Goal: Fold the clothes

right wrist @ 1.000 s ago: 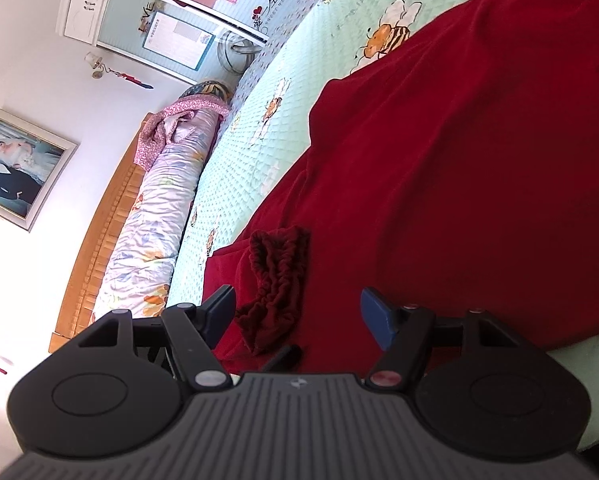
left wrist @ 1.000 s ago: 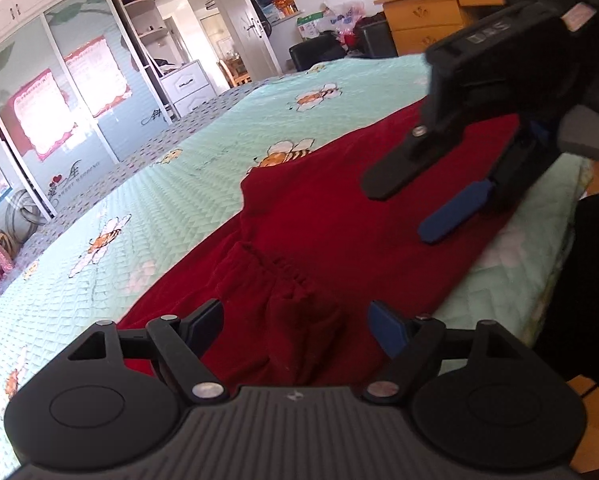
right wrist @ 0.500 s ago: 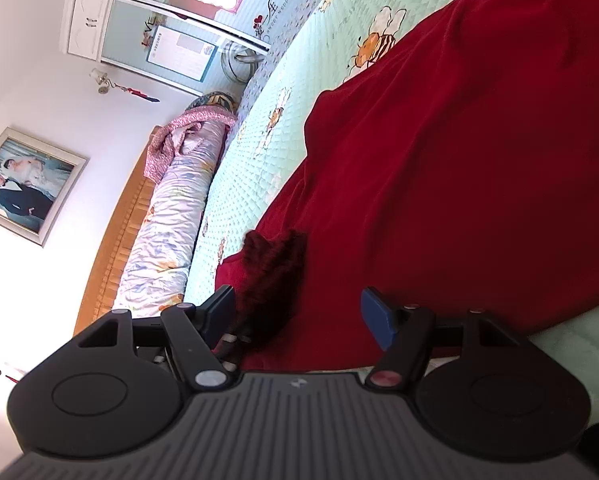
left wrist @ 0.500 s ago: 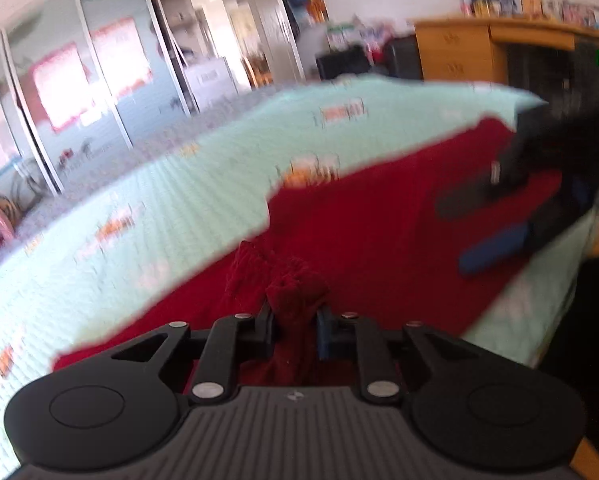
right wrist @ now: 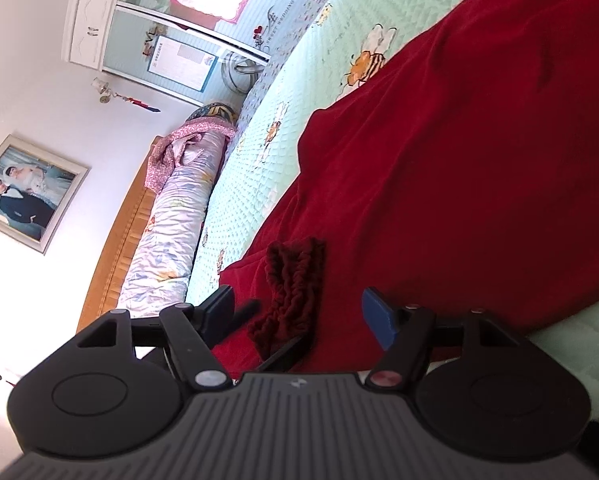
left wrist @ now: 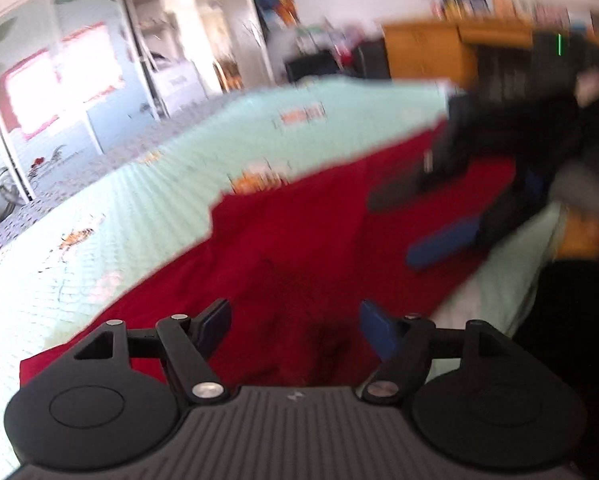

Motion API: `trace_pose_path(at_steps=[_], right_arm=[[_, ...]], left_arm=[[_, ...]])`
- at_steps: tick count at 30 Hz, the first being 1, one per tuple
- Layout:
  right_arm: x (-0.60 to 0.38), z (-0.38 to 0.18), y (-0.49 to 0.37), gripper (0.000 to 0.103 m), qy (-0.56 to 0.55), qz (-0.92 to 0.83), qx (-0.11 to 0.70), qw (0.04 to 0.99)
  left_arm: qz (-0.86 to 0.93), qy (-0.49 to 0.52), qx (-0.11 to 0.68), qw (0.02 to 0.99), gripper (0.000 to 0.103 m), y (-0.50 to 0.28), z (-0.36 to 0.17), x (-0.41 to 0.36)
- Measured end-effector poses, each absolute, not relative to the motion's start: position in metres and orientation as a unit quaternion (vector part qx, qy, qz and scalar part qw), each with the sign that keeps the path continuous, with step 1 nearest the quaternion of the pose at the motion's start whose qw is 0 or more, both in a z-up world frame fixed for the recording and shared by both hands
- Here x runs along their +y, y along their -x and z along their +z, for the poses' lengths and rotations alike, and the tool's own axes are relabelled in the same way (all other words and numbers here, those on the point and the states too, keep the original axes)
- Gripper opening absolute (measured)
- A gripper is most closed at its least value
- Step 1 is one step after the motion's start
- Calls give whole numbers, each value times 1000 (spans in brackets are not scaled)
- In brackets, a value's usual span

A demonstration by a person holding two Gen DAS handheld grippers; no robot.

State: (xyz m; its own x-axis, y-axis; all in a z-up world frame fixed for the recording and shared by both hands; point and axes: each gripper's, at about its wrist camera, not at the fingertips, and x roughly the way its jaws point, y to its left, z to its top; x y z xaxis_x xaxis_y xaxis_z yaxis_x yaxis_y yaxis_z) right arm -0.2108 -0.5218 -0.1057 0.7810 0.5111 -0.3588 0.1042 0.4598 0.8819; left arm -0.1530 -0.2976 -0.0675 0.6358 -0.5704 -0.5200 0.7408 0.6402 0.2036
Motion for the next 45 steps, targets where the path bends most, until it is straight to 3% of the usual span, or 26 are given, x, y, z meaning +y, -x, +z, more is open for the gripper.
trace_pose_path(at_steps=[5, 11, 18, 28, 38, 42, 45], right_arm=[[-507, -98, 197, 72, -491, 146, 312, 800], [-471, -80, 159, 72, -445, 194, 331, 809], [-388, -27, 81, 69, -240, 273, 342, 867], [-280, -31, 1, 56, 0, 318, 350, 881], [-219, -36, -26, 55, 182, 339, 374, 844], [-200, -40, -29, 38, 227, 342, 383, 828], [-191, -42, -29, 34, 257, 341, 386, 817]], left_arm=[[-334, -72, 202, 918, 78, 148, -44, -244], [-149, 53, 249, 955, 81, 130, -45, -156], [-13, 196, 265, 944, 81, 137, -64, -92], [-91, 168, 285, 939, 80, 112, -88, -97], [-132, 142, 298, 935, 79, 97, -103, -103], [-133, 142, 299, 934, 80, 98, -105, -105], [-133, 138, 299, 935, 81, 99, -106, -106]])
